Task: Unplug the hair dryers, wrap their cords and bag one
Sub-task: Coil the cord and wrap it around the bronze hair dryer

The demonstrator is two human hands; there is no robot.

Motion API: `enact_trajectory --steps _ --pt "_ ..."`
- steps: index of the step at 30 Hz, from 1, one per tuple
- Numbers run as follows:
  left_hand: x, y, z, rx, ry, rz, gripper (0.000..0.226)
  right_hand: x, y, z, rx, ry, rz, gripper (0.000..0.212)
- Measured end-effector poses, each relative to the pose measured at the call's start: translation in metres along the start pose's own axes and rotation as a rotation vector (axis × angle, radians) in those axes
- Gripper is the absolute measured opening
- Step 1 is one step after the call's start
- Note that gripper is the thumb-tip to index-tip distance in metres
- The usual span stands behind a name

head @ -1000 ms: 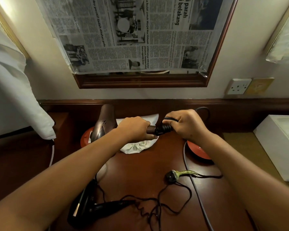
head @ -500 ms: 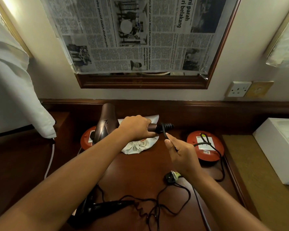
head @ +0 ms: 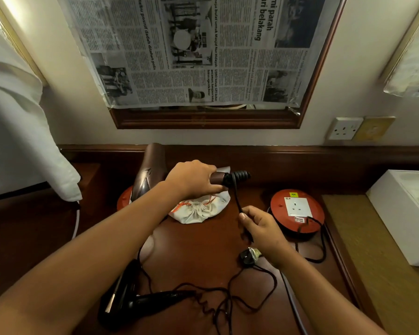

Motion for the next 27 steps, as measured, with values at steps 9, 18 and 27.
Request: enact_trajectory --steps 9,18,27 --pt "0.001 -0.008 -0.010 -0.044 -0.116 0.027 0.039 0.009 0.023 0.000 0.095 0.111 0.062 0.027" --pt "-0.002 -0.013 -0.022 -0.047 -0.174 0.074 0.040 0.002 0.035 -0.003 0.231 0.404 0.153 0.025" --pt "-0.011 -0.018 -0.016 -0.005 -0.189 0.128 0.044 0.002 0.050 -0.015 0.243 0.441 0.131 0.017"
Point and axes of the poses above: each hand's wrist, its own y-axis towards the middle knuckle, its own z-axis out of the palm, x = y × z, the point moved 2 cm from there along y, towards the middle knuckle, and after that the axes turned 7 degrees about -y, right-handed, at the moved point
